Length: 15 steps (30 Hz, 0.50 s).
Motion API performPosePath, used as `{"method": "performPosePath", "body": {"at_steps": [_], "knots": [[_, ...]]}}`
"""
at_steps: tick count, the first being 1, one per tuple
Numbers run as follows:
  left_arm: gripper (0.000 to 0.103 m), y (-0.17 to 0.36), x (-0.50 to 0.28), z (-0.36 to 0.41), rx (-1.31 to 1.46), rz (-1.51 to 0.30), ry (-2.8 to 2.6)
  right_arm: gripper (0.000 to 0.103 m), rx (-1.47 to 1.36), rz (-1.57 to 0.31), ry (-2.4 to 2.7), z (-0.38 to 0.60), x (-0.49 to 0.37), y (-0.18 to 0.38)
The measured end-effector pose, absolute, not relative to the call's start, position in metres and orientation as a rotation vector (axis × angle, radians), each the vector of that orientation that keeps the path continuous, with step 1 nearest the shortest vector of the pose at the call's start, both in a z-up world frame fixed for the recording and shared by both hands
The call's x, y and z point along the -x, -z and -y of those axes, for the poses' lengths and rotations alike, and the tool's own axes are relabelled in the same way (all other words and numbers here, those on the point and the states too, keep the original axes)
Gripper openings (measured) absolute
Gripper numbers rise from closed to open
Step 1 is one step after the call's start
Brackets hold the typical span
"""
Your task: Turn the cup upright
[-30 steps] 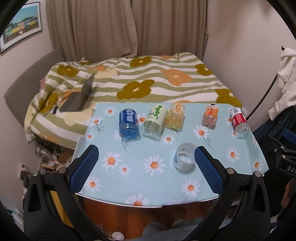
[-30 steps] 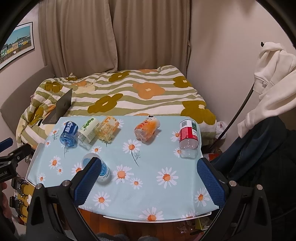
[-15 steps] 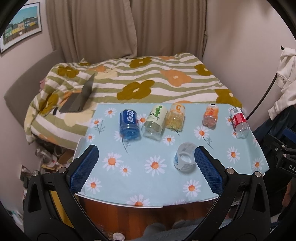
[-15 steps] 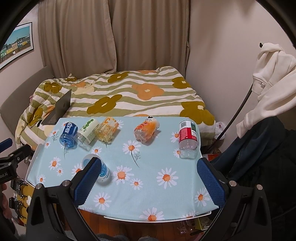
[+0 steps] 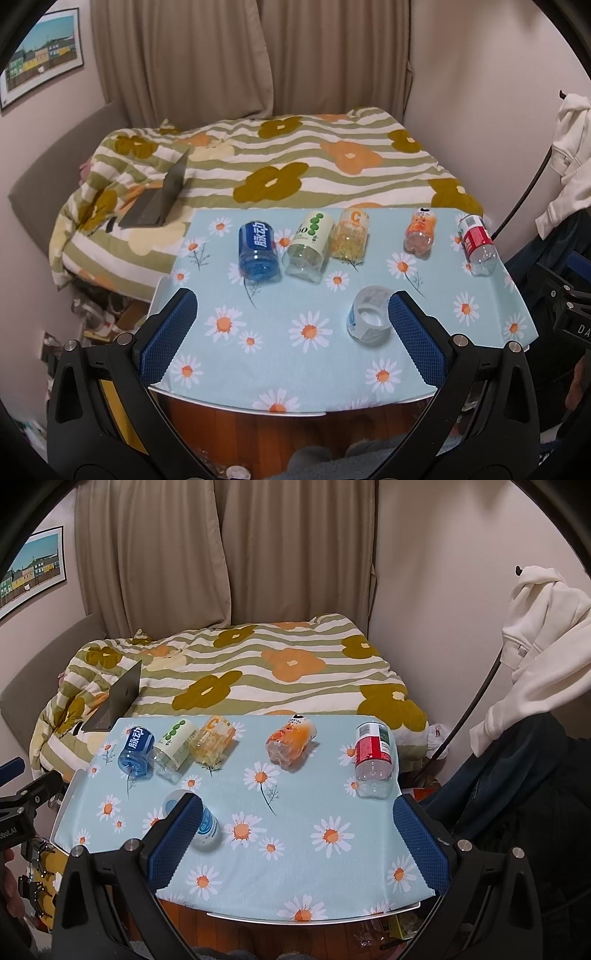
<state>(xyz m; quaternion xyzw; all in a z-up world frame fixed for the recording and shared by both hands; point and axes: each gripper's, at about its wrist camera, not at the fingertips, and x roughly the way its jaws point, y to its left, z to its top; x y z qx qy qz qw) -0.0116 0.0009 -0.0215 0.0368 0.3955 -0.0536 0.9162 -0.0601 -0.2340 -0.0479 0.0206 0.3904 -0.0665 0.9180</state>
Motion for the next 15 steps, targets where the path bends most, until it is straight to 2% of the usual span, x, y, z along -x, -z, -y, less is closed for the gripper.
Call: {"method": "performPosePath", "body": {"at_steps": [15], "knots": [[0.103, 0.0221, 0.0122, -0.0001, -0.076, -0.812, 0.11, 0.103, -0.041, -0.8, 0.138, 0.2352, 0.0586, 0.0464]]}}
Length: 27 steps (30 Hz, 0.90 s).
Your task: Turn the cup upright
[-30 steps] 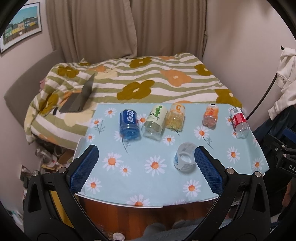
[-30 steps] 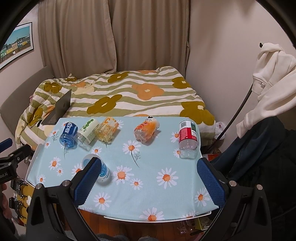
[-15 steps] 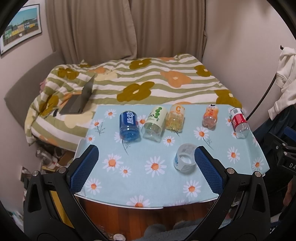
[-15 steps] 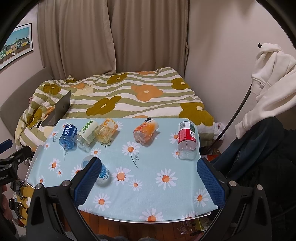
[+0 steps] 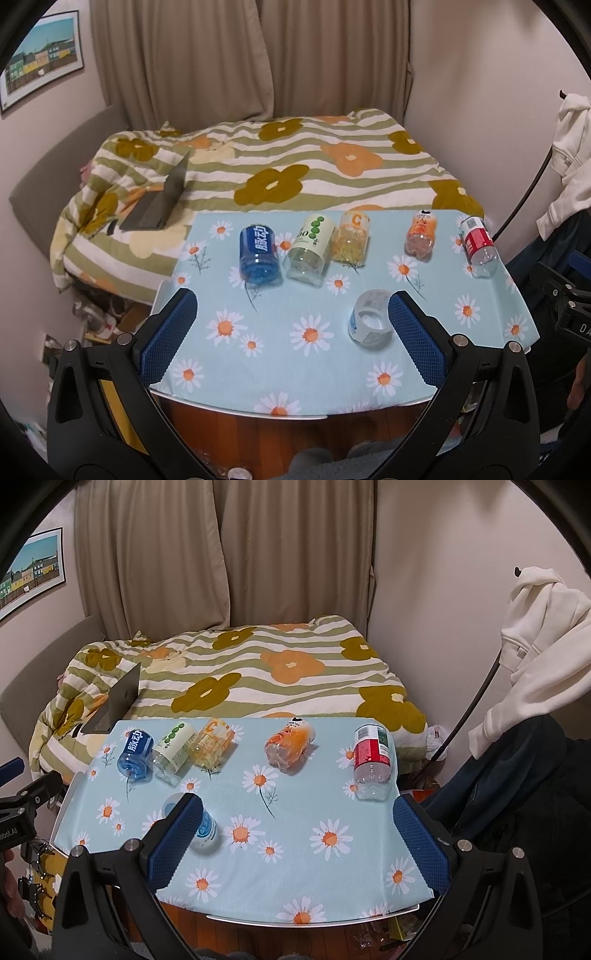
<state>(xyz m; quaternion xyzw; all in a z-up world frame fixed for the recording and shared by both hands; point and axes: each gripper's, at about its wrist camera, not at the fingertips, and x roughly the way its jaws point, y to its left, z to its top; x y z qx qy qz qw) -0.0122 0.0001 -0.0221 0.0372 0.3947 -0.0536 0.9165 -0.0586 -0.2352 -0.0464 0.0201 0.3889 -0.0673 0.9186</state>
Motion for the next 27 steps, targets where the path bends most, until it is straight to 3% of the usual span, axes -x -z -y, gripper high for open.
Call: {"method": "performPosePath", "body": {"at_steps": [27], "knots": [[0.103, 0.013, -0.004, -0.008, -0.103, -0.777, 0.068, 0.103, -0.035, -0.802, 0.107, 0.234, 0.04, 0.042]]}}
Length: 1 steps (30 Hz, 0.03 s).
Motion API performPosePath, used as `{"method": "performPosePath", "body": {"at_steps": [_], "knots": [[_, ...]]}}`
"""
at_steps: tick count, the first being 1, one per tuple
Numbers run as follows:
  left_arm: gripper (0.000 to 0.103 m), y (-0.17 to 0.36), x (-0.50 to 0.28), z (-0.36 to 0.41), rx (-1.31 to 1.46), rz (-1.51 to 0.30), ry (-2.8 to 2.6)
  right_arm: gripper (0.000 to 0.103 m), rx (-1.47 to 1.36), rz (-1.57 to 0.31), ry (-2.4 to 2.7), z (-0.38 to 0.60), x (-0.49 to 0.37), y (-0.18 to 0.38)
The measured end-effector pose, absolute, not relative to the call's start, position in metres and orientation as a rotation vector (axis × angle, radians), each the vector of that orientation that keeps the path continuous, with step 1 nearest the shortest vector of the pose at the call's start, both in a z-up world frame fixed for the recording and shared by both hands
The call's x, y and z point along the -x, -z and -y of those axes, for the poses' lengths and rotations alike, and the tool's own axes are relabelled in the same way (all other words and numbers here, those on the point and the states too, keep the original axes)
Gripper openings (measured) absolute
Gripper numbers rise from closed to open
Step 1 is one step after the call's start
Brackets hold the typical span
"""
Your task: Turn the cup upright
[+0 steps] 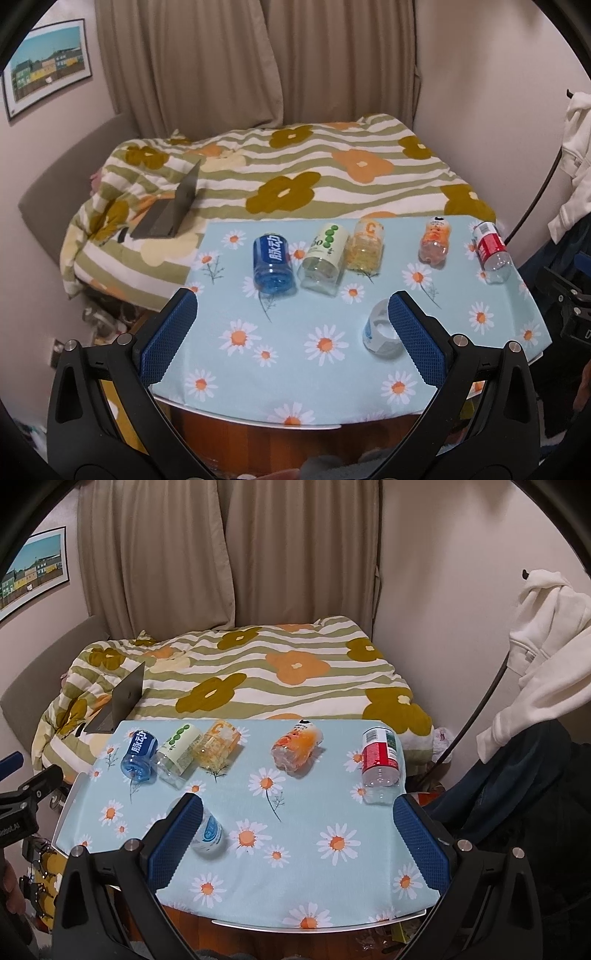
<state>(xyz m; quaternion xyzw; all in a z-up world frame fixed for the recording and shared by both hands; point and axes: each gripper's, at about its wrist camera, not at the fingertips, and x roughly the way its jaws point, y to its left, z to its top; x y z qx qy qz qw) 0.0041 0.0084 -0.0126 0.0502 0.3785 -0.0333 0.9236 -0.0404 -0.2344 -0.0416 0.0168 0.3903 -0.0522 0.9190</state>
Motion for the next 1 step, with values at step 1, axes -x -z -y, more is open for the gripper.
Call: {"method": "performPosePath", "body": {"at_steps": [1], "knots": [[0.103, 0.0146, -0.0019, -0.008, -0.098, -0.775, 0.069, 0.103, -0.032, -0.802, 0.098, 0.2324, 0.0402, 0.043]]}}
